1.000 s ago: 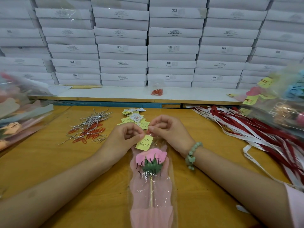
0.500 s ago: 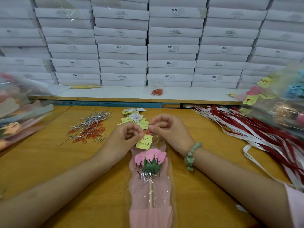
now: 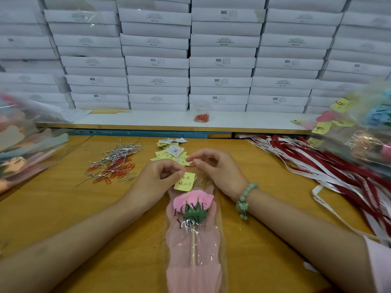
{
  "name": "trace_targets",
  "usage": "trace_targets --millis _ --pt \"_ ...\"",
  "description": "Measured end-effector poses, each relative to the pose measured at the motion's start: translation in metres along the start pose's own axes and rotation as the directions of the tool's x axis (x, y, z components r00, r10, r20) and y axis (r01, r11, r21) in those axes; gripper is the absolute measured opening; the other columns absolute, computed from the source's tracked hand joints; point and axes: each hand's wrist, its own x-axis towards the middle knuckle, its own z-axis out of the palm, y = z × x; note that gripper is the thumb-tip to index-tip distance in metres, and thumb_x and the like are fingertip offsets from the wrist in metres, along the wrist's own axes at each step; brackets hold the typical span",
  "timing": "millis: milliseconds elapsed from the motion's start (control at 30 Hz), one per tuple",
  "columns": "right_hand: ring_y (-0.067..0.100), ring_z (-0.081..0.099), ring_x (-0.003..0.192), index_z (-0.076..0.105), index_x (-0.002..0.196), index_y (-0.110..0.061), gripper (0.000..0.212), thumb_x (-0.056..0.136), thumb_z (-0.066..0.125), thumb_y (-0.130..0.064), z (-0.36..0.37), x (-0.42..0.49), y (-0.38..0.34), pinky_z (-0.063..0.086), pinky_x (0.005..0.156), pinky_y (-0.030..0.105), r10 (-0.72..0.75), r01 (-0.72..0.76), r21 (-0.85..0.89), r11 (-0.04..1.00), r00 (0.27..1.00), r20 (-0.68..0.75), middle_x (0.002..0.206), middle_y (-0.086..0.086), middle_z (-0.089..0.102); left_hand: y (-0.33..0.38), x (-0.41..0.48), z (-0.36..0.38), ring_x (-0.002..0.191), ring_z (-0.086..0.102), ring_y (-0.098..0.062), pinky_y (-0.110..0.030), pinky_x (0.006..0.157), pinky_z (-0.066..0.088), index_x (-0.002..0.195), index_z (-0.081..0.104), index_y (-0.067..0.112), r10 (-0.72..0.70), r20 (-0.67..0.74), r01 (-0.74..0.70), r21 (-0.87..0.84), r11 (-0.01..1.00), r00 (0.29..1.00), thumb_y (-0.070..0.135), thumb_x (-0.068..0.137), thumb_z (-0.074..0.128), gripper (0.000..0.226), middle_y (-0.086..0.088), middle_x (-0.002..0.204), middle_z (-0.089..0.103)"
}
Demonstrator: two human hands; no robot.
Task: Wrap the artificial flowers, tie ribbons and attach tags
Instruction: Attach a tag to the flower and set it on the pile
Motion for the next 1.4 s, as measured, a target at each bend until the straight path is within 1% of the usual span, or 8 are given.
trace_targets --millis 167,333,567,733,867,1067,1267,1400 --pt "0.018 0.069 0.086 0.069 0.089 -0.017 0.009 0.088 0.067 -0.009 -0.002 0.0008 0.0 0.057 0.079 0.028 0.004 -0.004 0.029 1.0 1.0 -0.009 0.089 0.004 0.072 0.0008 -0.0007 0.0004 0.073 0.066 -0.014 -0.017 0.064 0.05 0.089 0.072 0.012 -0.001 -0.004 0.001 0.005 1.0 1.0 0.01 0.091 0.065 0.007 -0.009 0.084 0.072" --pt "0.019 0.072 0.081 0.068 0.089 -0.011 0.006 0.084 0.071 -0.009 -0.0005 0.0007 0.003 0.057 0.077 0.031 0.058 -0.058 0.114 0.992 0.998 0.001 0.08 0.008 0.075 0.0014 -0.0012 0.0007 0.061 0.059 -0.008 -0.014 0.054 0.046 0.089 0.069 0.009 0.011 0.016 -0.011 0.004 1.0 1.0 0.01 0.092 0.063 0.007 -0.013 0.08 0.068" --pt "0.016 0.072 0.076 0.068 0.085 -0.016 0.004 0.086 0.071 -0.012 -0.0012 0.0013 0.0026 0.056 0.07 0.026 0.086 -0.085 0.158 0.984 0.996 0.001 0.079 0.008 0.075 0.0004 0.0 0.001 0.061 0.061 0.0 -0.01 0.056 0.045 0.087 0.069 0.009 0.014 0.003 -0.014 0.009 1.0 1.0 0.008 0.091 0.064 0.006 -0.007 0.078 0.069" --pt "0.014 0.072 0.073 0.069 0.085 -0.014 0.003 0.086 0.07 -0.011 -0.0008 0.0005 0.0016 0.056 0.068 0.023 0.039 -0.041 0.138 0.99 0.999 0.014 0.074 0.004 0.075 0.0 -0.0004 0.0007 0.063 0.062 0.0 -0.01 0.059 0.048 0.085 0.07 0.012 0.02 -0.002 -0.02 0.015 1.0 1.0 0.009 0.09 0.066 0.007 0.001 0.074 0.068" --pt "0.016 0.072 0.075 0.069 0.085 -0.014 0.002 0.086 0.071 -0.014 -0.001 0.0008 0.0029 0.058 0.074 0.032 0.034 -0.035 0.099 0.994 0.999 0.018 0.075 0.005 0.075 0.0001 -0.0009 0.0006 0.065 0.063 -0.001 -0.01 0.061 0.048 0.083 0.07 0.013 0.02 -0.009 -0.02 0.01 1.0 1.0 0.009 0.089 0.067 0.008 0.002 0.072 0.068" --pt "0.01 0.071 0.072 0.068 0.085 -0.015 0.003 0.087 0.07 -0.014 -0.0015 -0.0001 0.0017 0.054 0.066 0.021 0.014 -0.016 0.075 0.997 0.999 0.035 0.073 0.001 0.074 -0.0016 -0.0003 -0.0004 0.066 0.063 -0.003 -0.011 0.059 0.048 0.083 0.07 0.014 0.011 -0.014 -0.012 -0.005 1.0 1.0 0.011 0.089 0.067 0.007 0.004 0.071 0.067" --pt "0.009 0.069 0.074 0.068 0.081 -0.019 0.009 0.084 0.072 -0.011 0.0001 0.0 0.0008 0.053 0.069 0.021 -0.018 0.015 0.055 0.998 0.998 0.052 0.076 -0.004 0.073 -0.0047 0.0016 -0.002 0.068 0.065 -0.007 -0.014 0.062 0.05 0.084 0.07 0.015 -0.009 -0.01 0.008 -0.034 0.999 1.0 0.015 0.09 0.067 0.006 0.003 0.072 0.068" --pt "0.014 0.07 0.076 0.07 0.083 -0.014 0.003 0.084 0.072 -0.011 -0.0009 0.0002 0.0024 0.057 0.071 0.027 0.002 -0.004 0.094 0.996 1.0 0.024 0.078 0.002 0.075 -0.0041 0.0017 -0.0017 0.057 0.06 0.001 -0.014 0.049 0.046 0.084 0.07 0.015 -0.001 -0.005 0.001 -0.029 1.0 1.0 0.014 0.09 0.067 0.006 0.004 0.07 0.067"
